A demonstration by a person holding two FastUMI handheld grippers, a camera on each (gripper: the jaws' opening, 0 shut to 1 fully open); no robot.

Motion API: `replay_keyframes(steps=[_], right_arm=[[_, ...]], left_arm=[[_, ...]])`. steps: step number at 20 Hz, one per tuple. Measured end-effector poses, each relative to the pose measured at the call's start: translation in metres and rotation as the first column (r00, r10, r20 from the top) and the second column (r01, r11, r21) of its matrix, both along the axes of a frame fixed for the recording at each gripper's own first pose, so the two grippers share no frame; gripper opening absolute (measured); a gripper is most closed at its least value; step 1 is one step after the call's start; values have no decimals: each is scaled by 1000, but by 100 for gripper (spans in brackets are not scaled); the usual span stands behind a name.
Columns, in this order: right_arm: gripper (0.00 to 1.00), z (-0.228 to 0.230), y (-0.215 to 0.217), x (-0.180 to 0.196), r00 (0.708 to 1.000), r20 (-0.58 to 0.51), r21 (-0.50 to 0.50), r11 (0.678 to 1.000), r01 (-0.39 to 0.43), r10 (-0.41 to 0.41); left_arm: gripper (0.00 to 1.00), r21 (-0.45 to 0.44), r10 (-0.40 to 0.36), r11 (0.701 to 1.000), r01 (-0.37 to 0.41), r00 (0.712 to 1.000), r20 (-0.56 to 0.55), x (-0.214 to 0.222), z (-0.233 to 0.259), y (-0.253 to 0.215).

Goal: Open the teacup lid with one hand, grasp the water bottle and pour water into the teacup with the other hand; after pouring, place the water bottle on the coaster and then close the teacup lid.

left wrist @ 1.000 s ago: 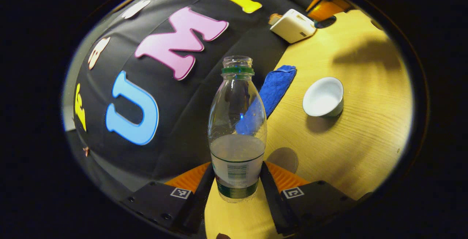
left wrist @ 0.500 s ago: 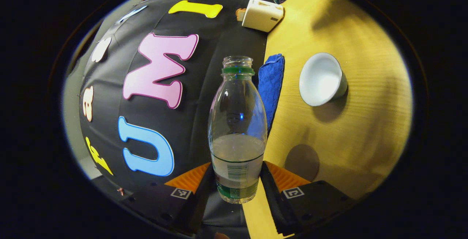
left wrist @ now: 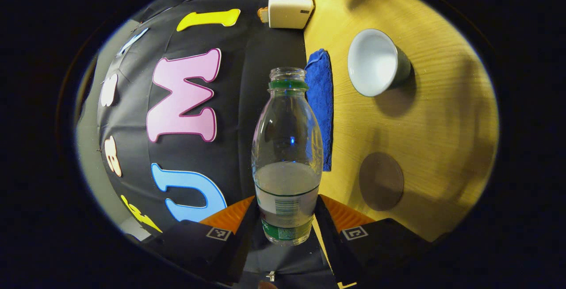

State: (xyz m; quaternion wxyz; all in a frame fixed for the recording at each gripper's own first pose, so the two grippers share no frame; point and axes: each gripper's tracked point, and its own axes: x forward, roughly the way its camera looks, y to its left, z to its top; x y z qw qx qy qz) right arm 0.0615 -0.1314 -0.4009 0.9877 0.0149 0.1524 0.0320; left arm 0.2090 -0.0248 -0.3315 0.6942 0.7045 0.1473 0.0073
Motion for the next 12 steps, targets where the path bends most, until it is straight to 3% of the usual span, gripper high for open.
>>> replay_keyframes(steps=[5,7,9,12], right_arm=[[36,1,0,0,1000,4,2,1000,1,-1],[26,2,0,0,1000,8,5,1000,1,-1],[36,3,0,-1,1000,8,0,1000,-1,1],[26,2,-4,-1,1000,6,-1,1000,5,-5]], left_arm=[[76,90,-47,995,46,999,6,1,2,-2],[75,103,-58,993,57,998,4,0,0,-2],[75,123,-70,990,69,997,7,0,2,-2],[75,145,-86,986,84,996,10,1,2,-2]])
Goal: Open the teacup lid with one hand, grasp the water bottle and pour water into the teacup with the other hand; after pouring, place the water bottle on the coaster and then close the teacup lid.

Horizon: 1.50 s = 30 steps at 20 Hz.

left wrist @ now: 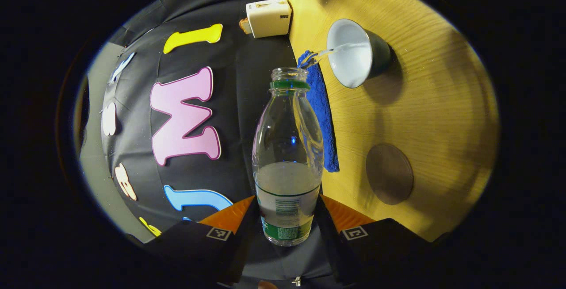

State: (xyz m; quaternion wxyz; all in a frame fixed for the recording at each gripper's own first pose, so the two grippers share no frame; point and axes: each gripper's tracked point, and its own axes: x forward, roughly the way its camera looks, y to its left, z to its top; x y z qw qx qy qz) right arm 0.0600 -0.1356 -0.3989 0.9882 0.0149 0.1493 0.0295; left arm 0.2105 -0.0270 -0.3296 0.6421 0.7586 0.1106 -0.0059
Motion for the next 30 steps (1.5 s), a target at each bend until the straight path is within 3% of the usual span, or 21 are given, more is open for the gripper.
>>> replay_keyframes(steps=[1,3,9,10,12,13,19,21,25,26,28,30], right_arm=[[26,1,-2,0,1000,1,-1,1000,4,-4],[36,2,-4,-1,1000,6,1,1000,11,-11],[36,5,-5,-2,1000,14,5,1000,9,-9],[31,5,-5,-3,1000,15,7,1000,10,-10],[36,4,-7,-4,1000,16,12,1000,12,-12],[31,4,-7,-5,1000,15,14,1000,13,-14],[36,3,-10,-6,1000,14,29,999,24,-24],[26,3,-11,-6,1000,16,30,999,24,-25],[36,3,-11,-6,1000,18,32,999,24,-25],[31,4,-12,-5,999,20,32,999,25,-26],[36,5,-12,-5,999,21,29,999,27,-27],[33,5,-13,-6,999,22,29,999,28,-29]], left_arm=[[75,8,-2,1000,2,1000,4,1,0,0],[75,23,-13,1000,13,1000,18,2,2,-1],[76,86,-68,994,63,997,46,5,8,-3],[76,95,-80,993,74,995,55,5,12,-4],[75,113,-108,989,99,991,75,7,18,-7],[75,125,-124,986,113,989,86,9,21,-8],[75,181,-183,970,163,978,102,13,30,-18],[75,197,-195,965,171,974,112,15,35,-19],[75,237,-213,954,181,970,117,21,39,-20],[75,238,-215,954,184,970,113,21,39,-19],[75,255,-229,947,193,967,116,22,42,-21],[75,274,-250,940,205,957,144,23,52,-22]])
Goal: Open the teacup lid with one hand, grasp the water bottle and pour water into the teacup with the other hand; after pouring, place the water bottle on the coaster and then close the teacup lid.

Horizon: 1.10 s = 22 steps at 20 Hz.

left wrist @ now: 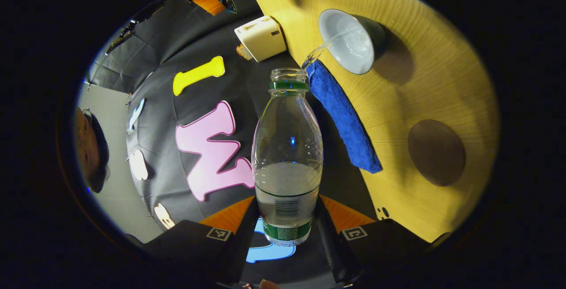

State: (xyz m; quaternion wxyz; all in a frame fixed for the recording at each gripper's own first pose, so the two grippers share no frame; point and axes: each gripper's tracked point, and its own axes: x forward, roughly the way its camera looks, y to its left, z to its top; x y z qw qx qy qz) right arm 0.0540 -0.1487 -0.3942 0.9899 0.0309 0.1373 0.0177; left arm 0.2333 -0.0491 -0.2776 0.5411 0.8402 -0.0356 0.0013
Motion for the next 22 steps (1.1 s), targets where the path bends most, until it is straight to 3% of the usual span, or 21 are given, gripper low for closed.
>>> replay_keyframes(steps=[6,9,11,12,13,15,17,21,22], right_arm=[[36,5,-4,0,1000,15,-12,1000,14,-14],[26,6,-4,0,1000,16,-14,1000,15,-15],[31,6,-4,1,1000,16,-17,1000,14,-14],[26,5,-3,0,1000,16,-16,1000,13,-13],[36,5,-3,1,1000,15,-16,1000,13,-13],[30,5,-2,1,1000,16,-17,1000,12,-12],[31,3,-1,1,1000,14,-15,1000,11,-11],[26,1,1,2,1000,7,-9,1000,7,-7],[36,0,3,2,1000,6,-9,1000,6,-6]], left_arm=[[75,49,-84,996,80,994,70,4,26,-10],[75,85,-114,991,107,989,91,2,33,-12],[76,89,-133,988,123,985,108,2,38,-14],[75,86,-137,988,128,984,111,2,40,-15],[75,86,-139,988,130,984,112,3,40,-15],[75,82,-138,988,129,984,110,4,39,-16],[75,30,-110,994,108,990,92,7,36,-13],[75,-188,-24,982,20,1000,-19,7,9,0],[75,-271,0,962,-15,998,-56,6,1,3]])
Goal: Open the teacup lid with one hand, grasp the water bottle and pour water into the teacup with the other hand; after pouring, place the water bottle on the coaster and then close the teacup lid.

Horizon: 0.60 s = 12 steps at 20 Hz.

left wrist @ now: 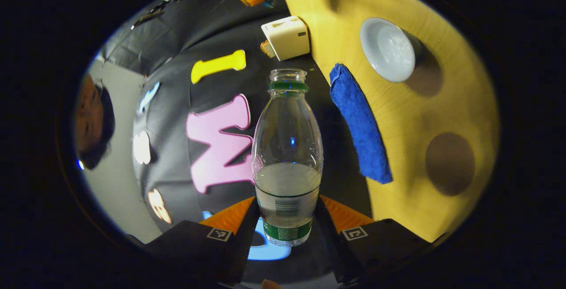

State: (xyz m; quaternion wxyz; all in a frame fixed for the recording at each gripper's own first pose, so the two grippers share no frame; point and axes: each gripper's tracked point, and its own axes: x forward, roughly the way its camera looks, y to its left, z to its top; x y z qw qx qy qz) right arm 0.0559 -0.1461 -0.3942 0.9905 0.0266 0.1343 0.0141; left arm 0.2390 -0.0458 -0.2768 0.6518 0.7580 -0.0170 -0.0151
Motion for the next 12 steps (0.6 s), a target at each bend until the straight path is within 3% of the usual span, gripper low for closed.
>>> replay_keyframes(steps=[2,3,5,7,8,9,10,12], right_arm=[[26,-1,2,1,1000,-4,-1,1000,-4,4],[35,-2,2,1,1000,-7,-1,1000,-6,6],[30,-4,3,2,1000,-10,-1,1000,-4,4],[26,-2,3,3,1000,-7,-9,1000,0,0],[35,-2,4,4,1000,-4,-10,1000,0,0],[31,-1,5,4,1000,-5,-8,1000,-1,1],[33,-3,6,5,1000,-7,-9,1000,-3,2],[36,-3,7,5,1000,-7,-8,1000,-4,4]], left_arm=[[75,-183,47,981,-60,996,-75,-4,-15,7],[75,-290,66,952,-97,991,-115,-6,-23,8],[75,-493,97,852,-177,978,-183,-10,-35,14],[75,-645,124,723,-246,965,-229,-10,-42,17],[75,-705,131,657,-267,961,-242,-10,-43,20],[75,-756,123,596,-272,961,-248,-10,-42,19],[75,-808,100,523,-273,960,-260,-13,-40,19],[75,-899,12,343,-271,959,-284,-18,-38,6]])
